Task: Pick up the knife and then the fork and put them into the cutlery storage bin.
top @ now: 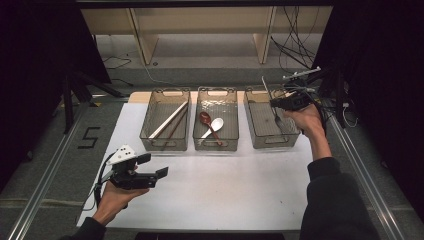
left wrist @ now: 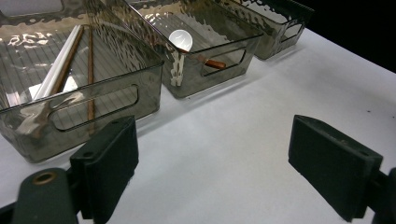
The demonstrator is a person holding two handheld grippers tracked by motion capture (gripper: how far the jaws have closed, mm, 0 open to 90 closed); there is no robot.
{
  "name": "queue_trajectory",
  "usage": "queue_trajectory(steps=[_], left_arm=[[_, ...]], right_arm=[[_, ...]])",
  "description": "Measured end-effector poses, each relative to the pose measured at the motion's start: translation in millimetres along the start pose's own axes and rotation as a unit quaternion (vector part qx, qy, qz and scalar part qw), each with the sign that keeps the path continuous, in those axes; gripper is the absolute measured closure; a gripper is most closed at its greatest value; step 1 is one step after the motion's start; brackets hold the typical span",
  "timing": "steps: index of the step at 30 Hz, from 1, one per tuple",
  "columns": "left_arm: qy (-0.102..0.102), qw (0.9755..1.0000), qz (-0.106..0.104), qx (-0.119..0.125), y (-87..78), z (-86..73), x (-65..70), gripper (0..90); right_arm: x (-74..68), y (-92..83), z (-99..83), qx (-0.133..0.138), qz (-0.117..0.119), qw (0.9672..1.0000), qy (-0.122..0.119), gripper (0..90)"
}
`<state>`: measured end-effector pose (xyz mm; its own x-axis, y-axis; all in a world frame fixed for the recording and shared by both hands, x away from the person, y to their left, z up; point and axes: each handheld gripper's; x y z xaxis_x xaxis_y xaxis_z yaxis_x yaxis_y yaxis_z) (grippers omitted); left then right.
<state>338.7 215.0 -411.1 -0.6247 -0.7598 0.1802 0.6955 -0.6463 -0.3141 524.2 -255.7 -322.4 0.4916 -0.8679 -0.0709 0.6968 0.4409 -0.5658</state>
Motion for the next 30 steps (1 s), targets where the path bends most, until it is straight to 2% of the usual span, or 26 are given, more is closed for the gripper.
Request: queue_trajectory(steps=[11, 30], left_arm=[[-0.003, 1.0, 0.0, 0.002, 0.6, -0.3, -0.5, 15.3], [-0.003, 1.0, 0.0, 0.002, 0.6, -0.6, -1.5, 15.3]], right_arm=[[8.4, 12.7, 3.7, 0.004, -0.022, 0.9995, 0.022, 84.8], [18.5, 35.5, -1.9, -0.01, -0.052, 0.9975, 0.047, 84.6]])
Point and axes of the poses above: each handheld gripper's, and its own axes: y roughly forward along the jaws, z roughly out of its top, x roughly to its right, and after that the axes turned 10 degrees about x, right-handed
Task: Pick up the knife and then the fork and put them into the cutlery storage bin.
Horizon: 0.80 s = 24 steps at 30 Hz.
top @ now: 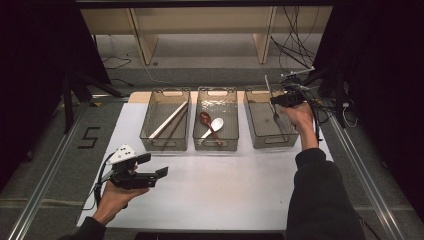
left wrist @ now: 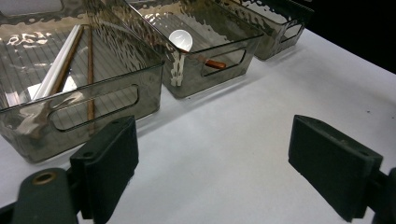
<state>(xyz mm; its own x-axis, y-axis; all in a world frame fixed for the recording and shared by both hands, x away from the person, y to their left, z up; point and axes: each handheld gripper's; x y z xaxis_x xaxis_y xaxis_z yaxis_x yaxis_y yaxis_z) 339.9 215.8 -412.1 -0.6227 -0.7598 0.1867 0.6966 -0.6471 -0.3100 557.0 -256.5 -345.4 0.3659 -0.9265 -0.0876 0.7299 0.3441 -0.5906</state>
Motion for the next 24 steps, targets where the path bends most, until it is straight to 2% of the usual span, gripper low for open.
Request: queue_trajectory(steps=[20, 22, 24], left_arm=[[0.0, 1.0, -0.001, 0.0, 0.2, -0.1, -0.2, 15.3], [0.0, 1.0, -0.001, -0.001, 0.5, -0.3, -0.3, 15.3], [0.0, 1.0, -0.002, -0.002, 0.5, -0.3, -0.6, 15.3]], right_arm=[[-2.1, 15.5, -3.7, -0.01, -0.011, 0.9997, 0.018, 83.9], [-2.7, 17.7, -4.3, -0.017, -0.01, 0.9997, 0.015, 81.7], [-4.3, 18.5, -3.7, -0.015, -0.01, 0.9998, 0.012, 74.1]])
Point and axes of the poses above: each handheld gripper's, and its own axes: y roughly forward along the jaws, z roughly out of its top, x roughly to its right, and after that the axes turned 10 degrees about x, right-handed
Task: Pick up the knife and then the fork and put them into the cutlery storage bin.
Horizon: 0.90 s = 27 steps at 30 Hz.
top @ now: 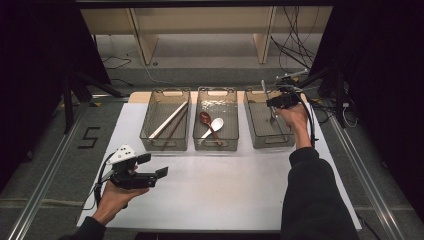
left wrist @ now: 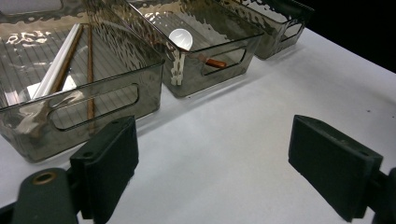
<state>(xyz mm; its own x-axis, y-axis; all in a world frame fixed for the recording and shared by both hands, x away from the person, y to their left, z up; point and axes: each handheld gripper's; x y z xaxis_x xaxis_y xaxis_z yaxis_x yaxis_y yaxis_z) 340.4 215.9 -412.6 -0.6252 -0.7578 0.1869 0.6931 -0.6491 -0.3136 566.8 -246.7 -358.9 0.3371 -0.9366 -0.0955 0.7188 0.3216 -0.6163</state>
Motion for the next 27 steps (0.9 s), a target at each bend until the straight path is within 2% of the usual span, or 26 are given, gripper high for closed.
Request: queue_trajectory(steps=[7, 10, 14, 18, 27], left_arm=[[0.0, 1.0, 0.001, 0.001, -0.4, 0.2, 0.1, 15.3], [0.0, 1.0, 0.001, 0.001, -0.4, 0.1, 0.1, 15.3], [0.0, 1.0, 0.001, 0.001, -0.5, 0.1, 0.0, 15.3], [-0.003, 1.0, -0.001, 0.0, -0.3, 0.0, 0.2, 15.3], [-0.01, 0.9999, -0.002, -0.001, -0.8, -0.1, -0.9, 15.2]], right_arm=[[-4.5, -3.2, 1.3, 0.004, 0.02, 0.9998, -0.002, 65.9], [-6.8, -5.6, -0.1, 0.001, 0.028, 0.9996, -0.006, 59.7], [-12.6, -12.2, -3.4, 0.005, 0.04, 0.999, -0.021, 54.5], [-19.2, -19.9, -9.5, 0.011, 0.06, 0.9977, -0.031, 50.4], [-31.0, -36.6, -31.0, 0.034, 0.104, 0.9936, -0.029, 41.7]])
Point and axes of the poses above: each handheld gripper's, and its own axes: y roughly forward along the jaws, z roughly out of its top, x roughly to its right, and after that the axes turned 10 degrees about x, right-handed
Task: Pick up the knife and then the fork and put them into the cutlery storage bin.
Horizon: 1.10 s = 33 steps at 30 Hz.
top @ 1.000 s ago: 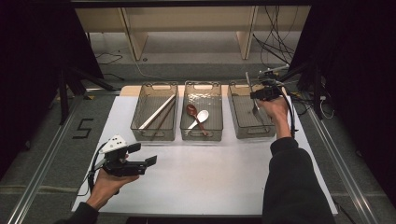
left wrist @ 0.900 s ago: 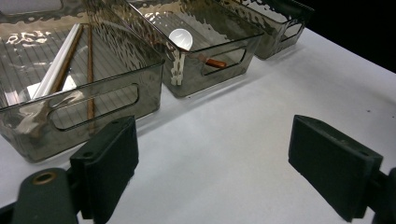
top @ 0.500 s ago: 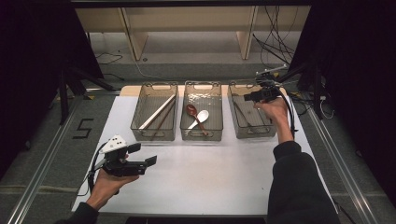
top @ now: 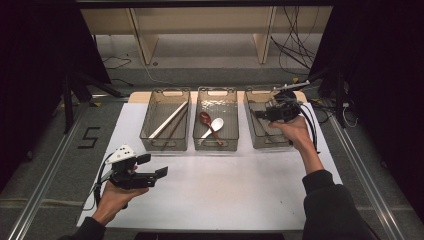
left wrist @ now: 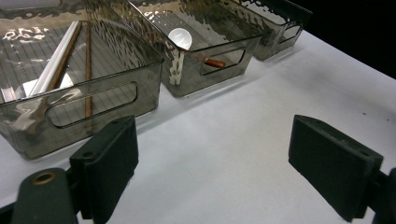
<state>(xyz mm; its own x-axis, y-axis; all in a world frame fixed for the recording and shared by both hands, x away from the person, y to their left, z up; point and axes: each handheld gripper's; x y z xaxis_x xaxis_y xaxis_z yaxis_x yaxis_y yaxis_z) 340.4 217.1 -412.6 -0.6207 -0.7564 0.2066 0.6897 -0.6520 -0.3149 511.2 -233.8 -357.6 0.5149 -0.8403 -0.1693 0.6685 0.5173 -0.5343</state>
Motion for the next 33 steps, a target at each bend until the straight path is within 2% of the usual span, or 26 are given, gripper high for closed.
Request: queue_trajectory(steps=[12, 24, 28, 33], left_arm=[[0.001, 1.0, 0.0, 0.0, 0.6, 0.6, 1.8, 15.1], [0.001, 1.0, 0.003, -0.001, -0.3, -0.2, -0.9, 15.1], [-0.006, 1.0, 0.005, 0.003, 0.4, 0.6, -3.0, 15.1], [-0.002, 1.0, 0.007, 0.001, 0.0, -0.3, -1.6, 15.1]], right_arm=[[-29.7, -16.8, -19.7, 0.035, 0.031, 0.9988, -0.012, 36.0], [-45.3, -28.3, -30.0, 0.059, 0.045, 0.9972, -0.012, 32.2], [-49.7, -31.4, -34.3, 0.07, 0.059, 0.9958, -0.001, 30.8], [-61.4, -33.6, -40.2, 0.08, 0.073, 0.9941, -0.01, 30.2]])
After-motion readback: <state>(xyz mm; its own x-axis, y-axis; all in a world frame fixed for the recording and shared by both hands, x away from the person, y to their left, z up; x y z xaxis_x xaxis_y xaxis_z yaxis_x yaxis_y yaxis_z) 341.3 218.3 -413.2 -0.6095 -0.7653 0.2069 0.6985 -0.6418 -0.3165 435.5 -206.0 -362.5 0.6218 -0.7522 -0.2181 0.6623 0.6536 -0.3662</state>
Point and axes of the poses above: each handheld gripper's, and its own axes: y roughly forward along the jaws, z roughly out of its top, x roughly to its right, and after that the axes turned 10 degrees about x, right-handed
